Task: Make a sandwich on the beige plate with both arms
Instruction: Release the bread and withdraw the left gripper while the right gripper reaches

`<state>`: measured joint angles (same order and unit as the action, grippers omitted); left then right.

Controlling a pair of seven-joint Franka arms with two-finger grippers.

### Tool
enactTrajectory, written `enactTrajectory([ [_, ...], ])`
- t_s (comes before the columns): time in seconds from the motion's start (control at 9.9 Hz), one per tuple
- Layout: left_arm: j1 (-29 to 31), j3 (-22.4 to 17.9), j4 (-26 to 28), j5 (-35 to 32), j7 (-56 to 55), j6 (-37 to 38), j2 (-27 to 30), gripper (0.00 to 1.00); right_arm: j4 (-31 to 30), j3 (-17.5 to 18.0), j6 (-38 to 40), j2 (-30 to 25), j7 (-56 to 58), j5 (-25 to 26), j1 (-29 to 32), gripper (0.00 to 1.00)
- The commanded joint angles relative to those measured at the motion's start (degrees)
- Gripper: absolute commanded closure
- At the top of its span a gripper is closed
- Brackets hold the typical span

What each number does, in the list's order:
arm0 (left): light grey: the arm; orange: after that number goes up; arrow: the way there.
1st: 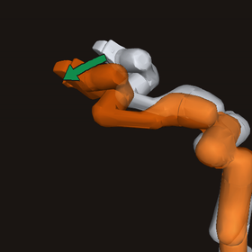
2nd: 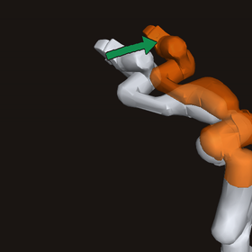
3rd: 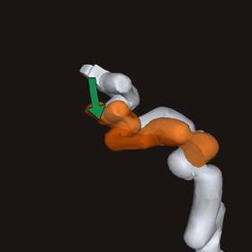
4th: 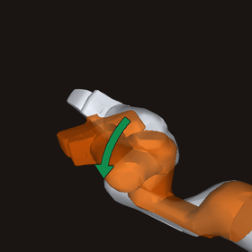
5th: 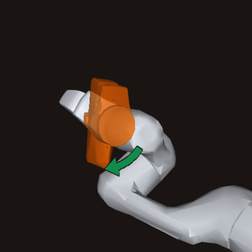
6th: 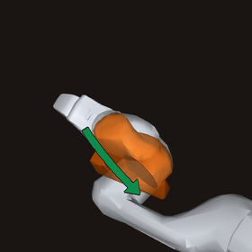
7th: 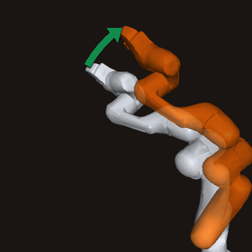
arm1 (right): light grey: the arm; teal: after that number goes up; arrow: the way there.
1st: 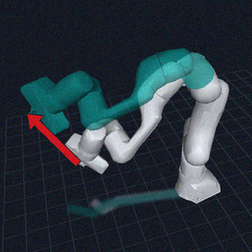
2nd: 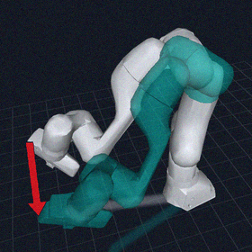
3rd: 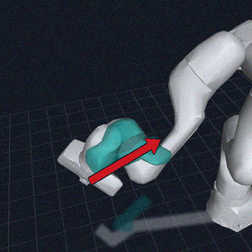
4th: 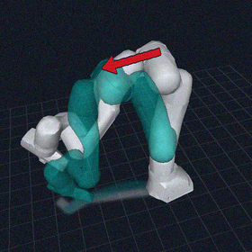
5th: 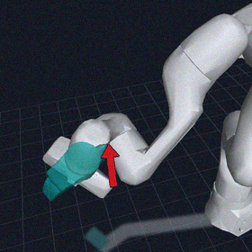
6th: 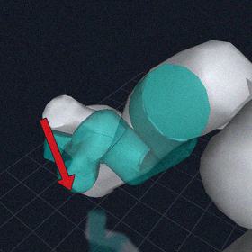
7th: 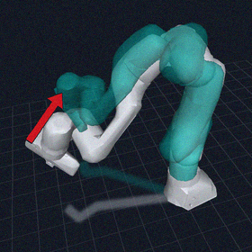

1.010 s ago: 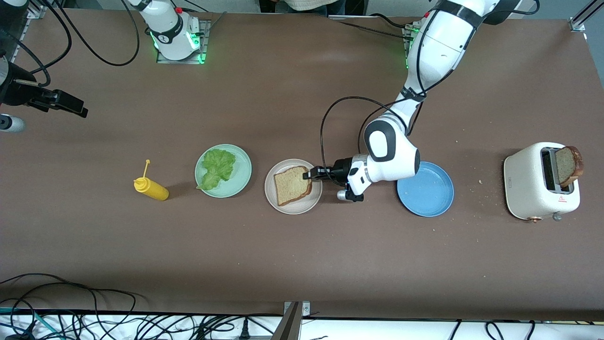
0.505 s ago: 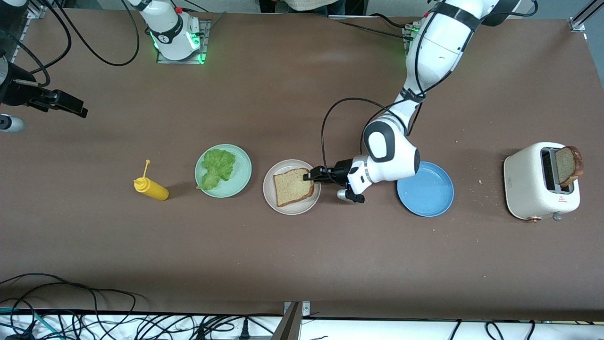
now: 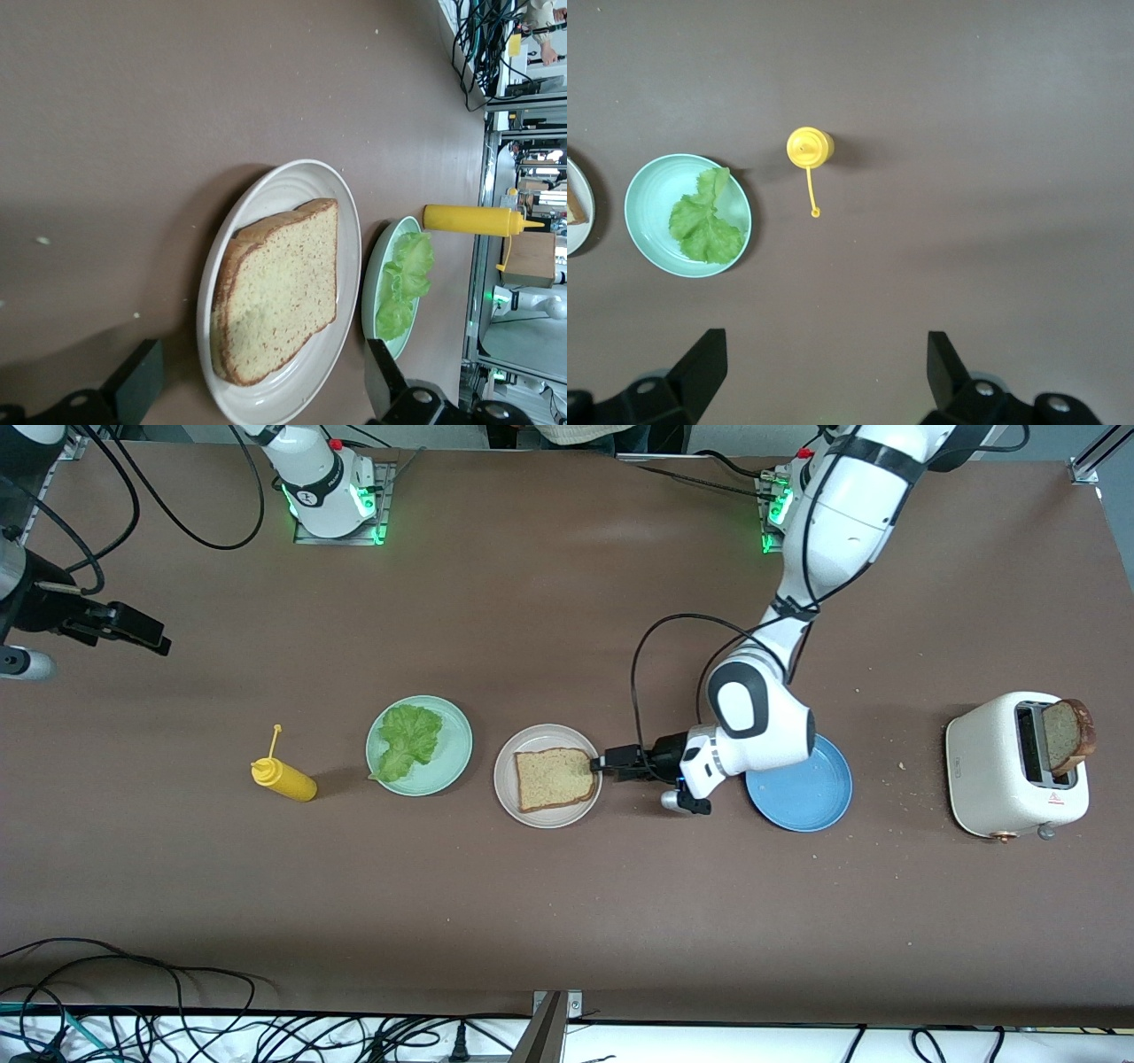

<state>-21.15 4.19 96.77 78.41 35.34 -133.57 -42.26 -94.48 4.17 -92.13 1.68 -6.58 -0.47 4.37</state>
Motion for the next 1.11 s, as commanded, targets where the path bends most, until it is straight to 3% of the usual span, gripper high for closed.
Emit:
enactTrajectory([
  [0.0,3.6,0.2,4.4,-8.4,-1.7,1.9,6.6,0.0,-0.7,0.8,-3.6,1.6,0.4,-1.0,-0.8,0.0],
  [0.2,6.6,-0.1,4.8,-23.3,-11.3,5.7,10.9,0.0,-0.7,2.5,-6.0,3.8,0.3,-1.0,-1.0,0.0],
  [0.4,11.3,-0.1,2.9,-40.0,-21.2,15.4,15.2,0.0,-0.7,5.5,-7.5,6.0,0.2,-1.0,-1.1,0.0],
  [0.71,18.5,-0.3,2.9,-50.9,-27.6,25.2,21.7,0.0,-0.8,7.5,-10.4,9.8,-0.4,-1.0,-1.2,0.0],
  [1.01,23.1,-0.2,2.4,-65.4,-30.5,27.1,26.3,0.0,-3.9,8.8,-17.3,12.5,-0.6,-0.9,-1.8,0.02],
])
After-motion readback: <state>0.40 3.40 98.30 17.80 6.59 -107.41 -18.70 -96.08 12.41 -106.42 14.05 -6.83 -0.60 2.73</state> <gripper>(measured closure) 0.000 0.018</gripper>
